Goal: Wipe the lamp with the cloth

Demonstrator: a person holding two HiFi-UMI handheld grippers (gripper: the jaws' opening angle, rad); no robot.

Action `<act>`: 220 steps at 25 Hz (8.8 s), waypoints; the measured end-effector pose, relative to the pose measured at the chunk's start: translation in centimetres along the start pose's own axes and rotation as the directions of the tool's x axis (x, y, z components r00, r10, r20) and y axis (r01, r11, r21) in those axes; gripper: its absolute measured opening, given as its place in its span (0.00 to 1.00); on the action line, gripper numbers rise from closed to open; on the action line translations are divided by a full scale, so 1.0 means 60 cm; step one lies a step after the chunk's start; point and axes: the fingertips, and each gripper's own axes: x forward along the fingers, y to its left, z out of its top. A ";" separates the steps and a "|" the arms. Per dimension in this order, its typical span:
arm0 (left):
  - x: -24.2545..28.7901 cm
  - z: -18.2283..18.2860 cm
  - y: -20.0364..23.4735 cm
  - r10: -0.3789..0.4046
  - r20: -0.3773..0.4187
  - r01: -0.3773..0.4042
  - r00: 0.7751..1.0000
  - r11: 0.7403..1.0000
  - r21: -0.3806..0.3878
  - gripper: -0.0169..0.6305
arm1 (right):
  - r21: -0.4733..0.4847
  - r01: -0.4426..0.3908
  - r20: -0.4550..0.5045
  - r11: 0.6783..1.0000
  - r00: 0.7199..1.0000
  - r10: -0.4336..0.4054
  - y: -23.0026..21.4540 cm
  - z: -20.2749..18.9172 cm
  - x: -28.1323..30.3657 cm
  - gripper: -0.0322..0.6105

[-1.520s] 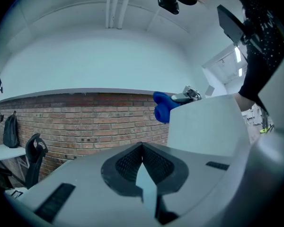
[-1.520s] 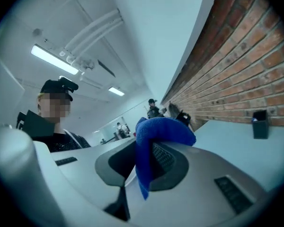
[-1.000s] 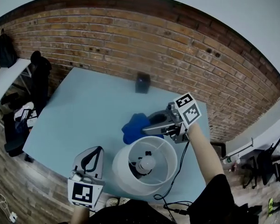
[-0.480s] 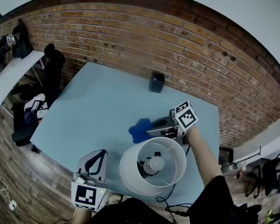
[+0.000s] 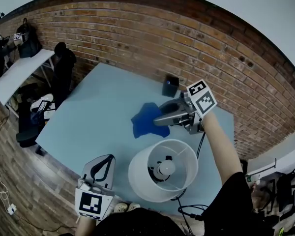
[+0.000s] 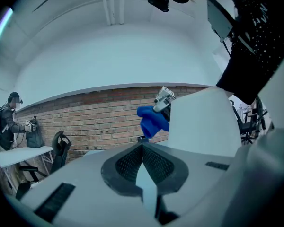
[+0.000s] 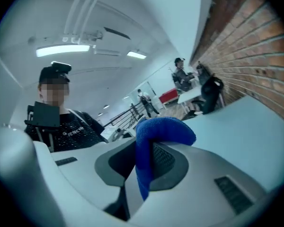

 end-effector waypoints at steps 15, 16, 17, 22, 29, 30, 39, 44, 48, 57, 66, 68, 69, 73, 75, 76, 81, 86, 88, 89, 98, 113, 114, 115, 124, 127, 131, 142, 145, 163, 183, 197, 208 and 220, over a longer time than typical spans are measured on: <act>-0.050 -0.019 0.057 0.116 -0.009 -0.116 0.993 0.991 -0.067 0.04 | -0.034 -0.625 -0.450 0.780 0.706 0.547 0.134 -0.029 0.143 0.14; -0.050 -0.022 0.058 0.118 -0.011 -0.118 0.993 0.991 -0.069 0.04 | -0.023 -0.617 -0.462 0.787 0.704 0.539 0.125 -0.039 0.150 0.14; -0.050 -0.025 0.059 0.119 -0.013 -0.119 0.993 0.990 -0.071 0.04 | -0.011 -0.607 -0.472 0.795 0.704 0.531 0.117 -0.048 0.158 0.14; -0.044 -0.036 0.065 0.114 -0.025 -0.116 0.993 0.990 -0.084 0.04 | 0.045 -0.561 -0.475 0.827 0.716 0.512 0.082 -0.074 0.186 0.14; -0.040 -0.043 0.070 0.116 -0.033 -0.118 0.993 0.988 -0.096 0.04 | 0.101 -0.461 -0.486 0.882 0.751 0.448 0.015 -0.122 0.213 0.14; -0.042 -0.046 0.072 0.119 -0.036 -0.122 0.992 0.988 -0.099 0.04 | 0.100 -0.448 -0.491 0.888 0.754 0.436 0.007 -0.130 0.219 0.14; -0.034 -0.066 0.040 0.029 -0.053 -0.034 0.998 0.995 -0.094 0.04 | -0.038 -0.193 -0.443 0.980 0.883 0.157 -0.092 -0.155 0.230 0.14; -0.018 -0.069 0.026 -0.089 -0.016 0.087 0.996 0.991 -0.105 0.04 | -0.090 0.129 -0.155 0.987 0.978 -0.142 -0.100 -0.069 0.104 0.14; 0.008 -0.056 0.030 -0.193 0.026 0.195 0.981 0.974 -0.112 0.04 | -0.045 0.419 0.016 0.907 0.908 -0.418 -0.026 -0.030 -0.025 0.14; 0.047 -0.002 0.015 -0.478 0.098 0.482 0.873 0.876 -0.025 0.04 | 0.087 0.779 0.251 0.622 0.587 -0.770 0.233 0.050 -0.082 0.14; 0.000 -0.010 -0.013 -0.694 0.152 0.695 0.704 0.717 0.056 0.04 | 0.121 0.930 0.199 0.346 0.319 -0.927 0.296 0.041 0.093 0.14; -0.009 -0.026 -0.008 -0.712 0.153 0.714 0.685 0.698 0.052 0.04 | 0.109 0.957 0.157 0.268 0.249 -0.956 0.279 0.026 0.124 0.14; -0.013 -0.030 -0.007 -0.720 0.151 0.723 0.677 0.689 0.048 0.04 | 0.111 0.963 0.138 0.244 0.228 -0.964 0.272 0.019 0.137 0.14; -0.020 -0.022 -0.012 -0.749 0.141 0.752 0.647 0.658 0.043 0.04 | 0.165 0.964 0.101 0.208 0.193 -0.976 0.256 0.002 0.171 0.14; -0.024 -0.024 -0.013 -0.757 0.135 0.760 0.639 0.649 0.041 0.04 | 0.166 0.975 0.078 0.144 0.133 -0.988 0.245 -0.012 0.184 0.14; -0.026 -0.028 -0.012 -0.759 0.132 0.761 0.638 0.647 0.040 0.04 | 0.163 0.981 0.070 0.102 0.092 -0.993 0.239 -0.020 0.190 0.14; -0.038 -0.048 -0.004 -0.768 0.130 0.772 0.627 0.635 0.031 0.04 | 0.282 0.958 0.128 -0.059 -0.098 -0.987 0.218 -0.050 0.203 0.14; -0.041 -0.058 0.000 -0.769 0.131 0.775 0.626 0.632 0.007 0.04 | 0.338 0.931 0.163 -0.141 -0.205 -0.965 0.207 -0.068 0.214 0.14; -0.042 -0.065 0.001 -0.767 0.129 0.774 0.629 0.633 -0.004 0.04 | 0.350 0.927 0.156 -0.135 -0.200 -0.967 0.197 -0.086 0.226 0.14; -0.041 -0.068 0.001 -0.765 0.128 0.772 0.632 0.636 -0.010 0.04 | 0.354 0.926 0.157 -0.131 -0.197 -0.968 0.193 -0.094 0.230 0.14; -0.035 -0.092 0.024 -0.733 0.093 0.739 0.674 0.672 -0.049 0.04 | 0.412 0.910 0.175 -0.045 -0.128 -0.976 0.155 -0.167 0.274 0.14; -0.062 -0.124 0.064 -0.681 0.052 0.683 0.730 0.730 -0.030 0.04 | 0.584 0.809 0.151 0.064 -0.031 -0.988 0.033 -0.328 0.409 0.14; -0.063 -0.128 0.071 -0.674 0.044 0.675 0.738 0.737 -0.024 0.04 | 0.563 0.826 0.149 0.013 -0.086 -0.985 0.027 -0.331 0.398 0.14; -0.063 -0.132 0.078 -0.665 0.036 0.666 0.746 0.746 -0.019 0.04 | 0.530 0.846 0.146 -0.053 -0.153 -0.977 0.023 -0.332 0.381 0.14; -0.053 -0.174 0.092 -0.630 -0.029 0.630 0.776 0.777 0.000 0.04 | 0.184 0.816 0.132 -0.548 -0.573 -0.809 0.003 -0.356 0.240 0.14; -0.049 -0.185 0.094 -0.620 -0.043 0.620 0.784 0.785 -0.009 0.04 | 0.129 0.789 0.140 -0.600 -0.614 -0.777 0.002 -0.362 0.215 0.14; -0.040 -0.186 0.096 -0.599 -0.041 0.597 0.800 0.801 -0.054 0.04 | 0.069 0.765 0.151 -0.641 -0.643 -0.751 -0.003 -0.356 0.187 0.14; -0.029 -0.202 0.085 -0.596 -0.069 0.592 0.800 0.803 -0.062 0.04 | 0.169 0.799 -0.028 -0.576 -0.581 -0.814 -0.083 -0.409 0.181 0.14; -0.028 -0.208 0.089 -0.589 -0.081 0.586 0.804 0.808 -0.063 0.04 | 0.252 0.806 -0.119 -0.535 -0.523 -0.844 -0.109 -0.438 0.188 0.14; -0.028 -0.185 0.037 -0.661 -0.033 0.659 0.750 0.750 -0.060 0.04 | 0.541 0.815 0.105 -0.207 -0.310 -0.945 0.052 -0.417 0.329 0.14; -0.027 -0.179 -0.025 -0.645 -0.052 0.645 0.762 0.764 -0.029 0.04 | 0.471 0.798 0.118 -0.376 -0.479 -0.870 0.048 -0.476 0.168 0.14; -0.013 -0.183 -0.073 -0.583 -0.095 0.583 0.807 0.812 -0.036 0.04 | 0.550 0.819 -0.045 -0.162 -0.164 -0.985 0.064 -0.588 0.179 0.14; 0.026 -0.178 -0.078 -0.407 -0.103 0.407 0.908 0.913 -0.023 0.04 | 0.667 0.639 0.550 0.384 -0.074 -0.832 0.162 -0.506 -0.030 0.14; -0.005 -0.189 -0.047 -0.182 -0.115 0.176 0.977 0.983 -0.060 0.04 | 0.591 0.419 0.629 0.690 0.296 -0.719 -0.004 -0.450 0.019 0.14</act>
